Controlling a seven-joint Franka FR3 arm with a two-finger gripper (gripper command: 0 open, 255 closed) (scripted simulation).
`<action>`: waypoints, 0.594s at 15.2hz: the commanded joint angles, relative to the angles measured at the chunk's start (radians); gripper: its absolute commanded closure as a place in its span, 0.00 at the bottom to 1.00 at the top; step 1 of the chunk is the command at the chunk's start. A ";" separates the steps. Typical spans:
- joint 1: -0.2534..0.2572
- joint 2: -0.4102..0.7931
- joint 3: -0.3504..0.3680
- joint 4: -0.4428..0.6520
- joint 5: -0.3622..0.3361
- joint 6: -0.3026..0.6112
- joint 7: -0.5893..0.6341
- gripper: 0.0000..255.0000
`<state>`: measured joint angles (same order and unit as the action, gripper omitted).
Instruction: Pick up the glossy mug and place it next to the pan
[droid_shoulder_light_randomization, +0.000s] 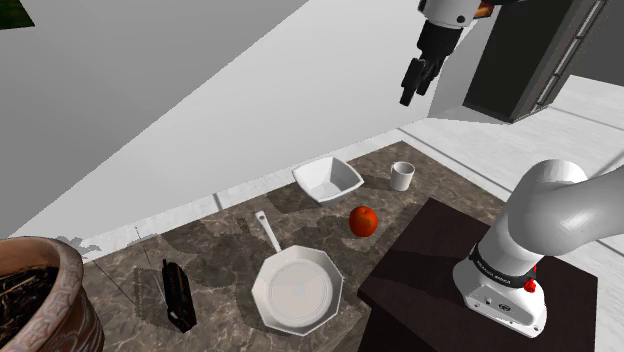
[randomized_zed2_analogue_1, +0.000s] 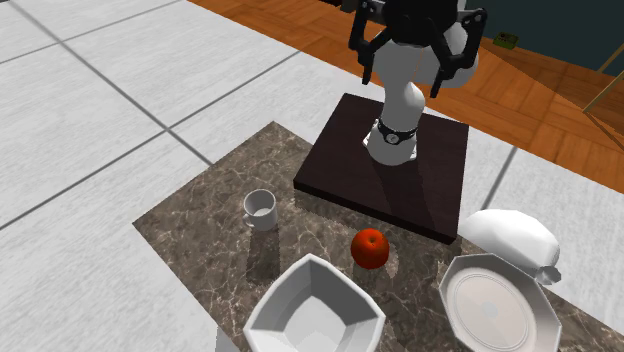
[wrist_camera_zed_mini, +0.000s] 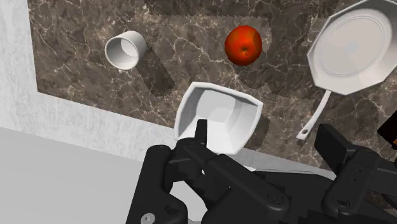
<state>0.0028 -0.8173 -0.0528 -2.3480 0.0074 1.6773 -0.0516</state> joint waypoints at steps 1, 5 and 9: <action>0.000 0.000 0.000 0.000 0.000 0.000 0.000 0.00; -0.019 0.013 -0.036 -0.108 -0.033 0.112 -0.037 0.00; -0.040 0.049 -0.076 -0.199 -0.068 0.232 -0.074 0.00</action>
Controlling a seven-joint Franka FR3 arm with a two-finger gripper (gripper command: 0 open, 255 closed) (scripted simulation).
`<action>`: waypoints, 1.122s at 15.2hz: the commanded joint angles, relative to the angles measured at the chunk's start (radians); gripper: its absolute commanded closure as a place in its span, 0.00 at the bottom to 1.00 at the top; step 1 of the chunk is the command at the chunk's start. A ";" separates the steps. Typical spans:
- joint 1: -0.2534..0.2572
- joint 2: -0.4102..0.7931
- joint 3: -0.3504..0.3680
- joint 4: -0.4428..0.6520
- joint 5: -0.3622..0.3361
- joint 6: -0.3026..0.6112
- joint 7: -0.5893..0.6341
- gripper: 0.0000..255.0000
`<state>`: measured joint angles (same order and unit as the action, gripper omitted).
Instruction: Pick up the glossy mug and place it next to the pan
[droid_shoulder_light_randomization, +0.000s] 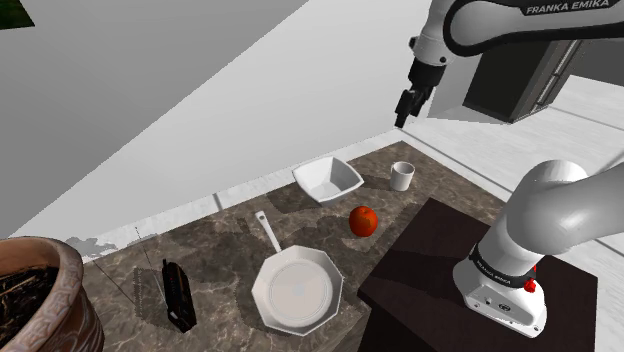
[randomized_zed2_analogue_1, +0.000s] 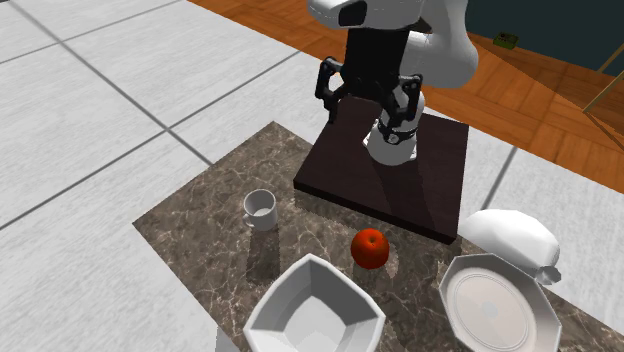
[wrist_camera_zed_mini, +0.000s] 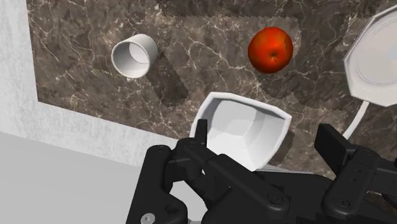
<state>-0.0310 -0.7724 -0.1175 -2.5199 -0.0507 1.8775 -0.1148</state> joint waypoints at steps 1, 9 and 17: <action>-0.012 0.017 -0.021 -0.047 -0.019 0.064 -0.020 0.00; -0.058 0.183 -0.113 -0.164 -0.087 0.335 -0.093 0.00; -0.083 0.458 -0.216 -0.191 -0.117 0.630 -0.179 0.00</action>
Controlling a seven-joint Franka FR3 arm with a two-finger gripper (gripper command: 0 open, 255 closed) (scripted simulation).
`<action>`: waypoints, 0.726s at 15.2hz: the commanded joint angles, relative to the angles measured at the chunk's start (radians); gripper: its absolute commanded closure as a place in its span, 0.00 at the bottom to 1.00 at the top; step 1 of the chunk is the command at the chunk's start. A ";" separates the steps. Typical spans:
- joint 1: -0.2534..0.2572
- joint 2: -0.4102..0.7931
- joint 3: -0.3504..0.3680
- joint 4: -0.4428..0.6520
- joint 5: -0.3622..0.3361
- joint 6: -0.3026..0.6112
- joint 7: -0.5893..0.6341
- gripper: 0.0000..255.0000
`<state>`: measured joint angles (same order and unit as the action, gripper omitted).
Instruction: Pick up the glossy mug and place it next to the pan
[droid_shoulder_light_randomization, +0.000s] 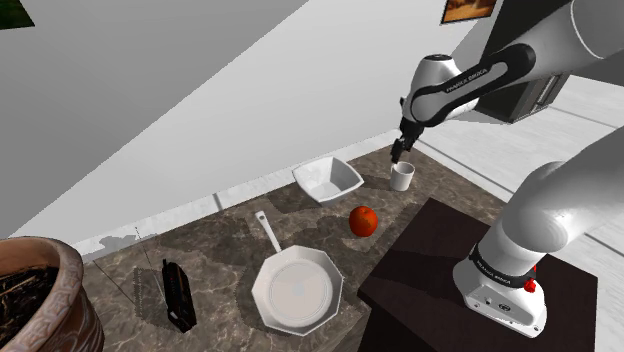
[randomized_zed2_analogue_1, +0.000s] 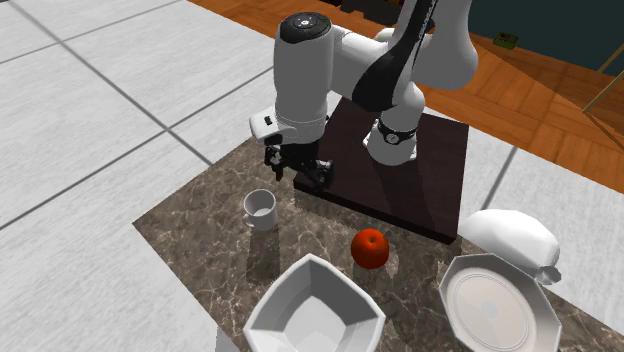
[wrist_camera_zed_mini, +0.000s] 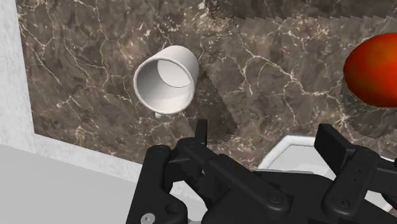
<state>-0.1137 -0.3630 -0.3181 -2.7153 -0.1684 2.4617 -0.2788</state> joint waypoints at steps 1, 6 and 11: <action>0.000 0.090 -0.029 0.008 0.005 0.082 -0.029 0.00; 0.012 0.310 -0.091 0.047 0.084 0.255 -0.138 0.00; -0.008 0.490 -0.082 0.097 0.242 0.369 -0.283 0.00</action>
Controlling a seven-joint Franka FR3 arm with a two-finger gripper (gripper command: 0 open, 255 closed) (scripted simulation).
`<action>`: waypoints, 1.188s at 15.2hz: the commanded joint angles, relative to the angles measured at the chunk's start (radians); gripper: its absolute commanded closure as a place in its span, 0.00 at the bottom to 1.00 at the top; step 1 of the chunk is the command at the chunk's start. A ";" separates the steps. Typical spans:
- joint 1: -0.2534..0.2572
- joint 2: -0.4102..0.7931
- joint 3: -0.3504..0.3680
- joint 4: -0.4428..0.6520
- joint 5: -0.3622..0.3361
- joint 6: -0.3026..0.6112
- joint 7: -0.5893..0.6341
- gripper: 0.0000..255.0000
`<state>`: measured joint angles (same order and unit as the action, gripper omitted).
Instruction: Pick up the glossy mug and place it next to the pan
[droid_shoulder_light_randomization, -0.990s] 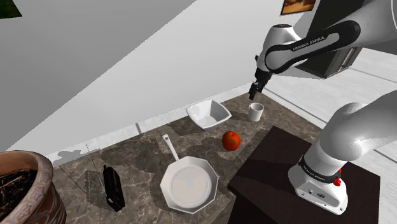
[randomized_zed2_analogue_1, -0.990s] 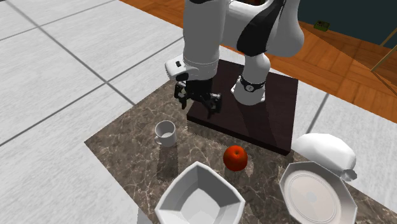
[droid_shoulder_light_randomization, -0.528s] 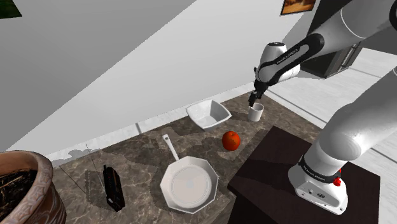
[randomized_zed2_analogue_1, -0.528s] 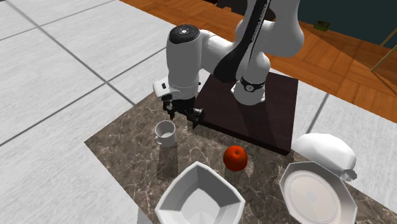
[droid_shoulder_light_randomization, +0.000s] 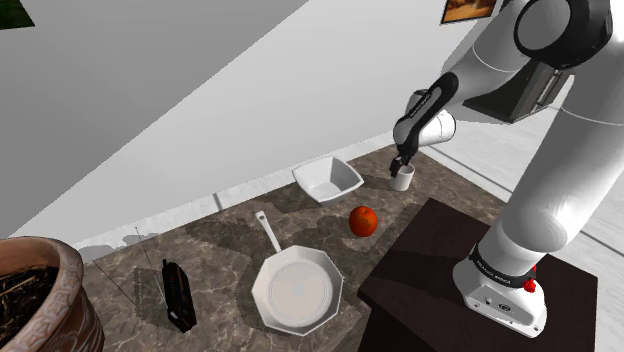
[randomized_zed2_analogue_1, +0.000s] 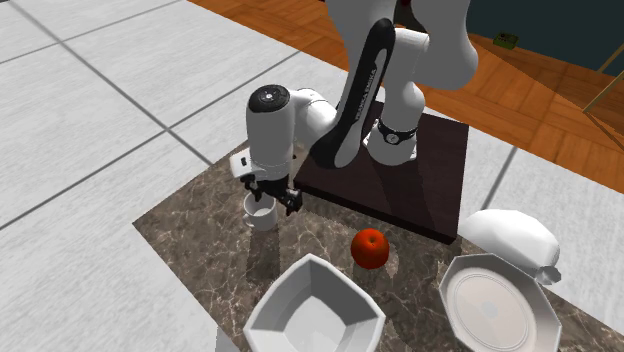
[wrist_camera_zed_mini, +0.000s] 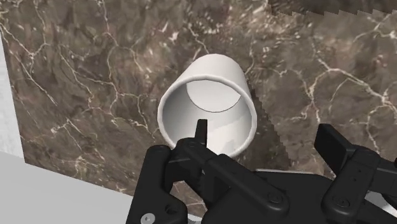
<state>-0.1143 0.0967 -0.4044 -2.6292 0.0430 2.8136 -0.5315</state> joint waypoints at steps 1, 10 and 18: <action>-0.014 0.048 0.014 0.014 0.052 0.031 -0.045 0.00; -0.066 0.147 0.087 0.036 0.163 0.103 -0.128 0.00; -0.066 0.147 0.087 0.036 0.162 0.103 -0.128 1.00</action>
<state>-0.1799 0.2433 -0.3174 -2.5932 0.2054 2.9161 -0.6590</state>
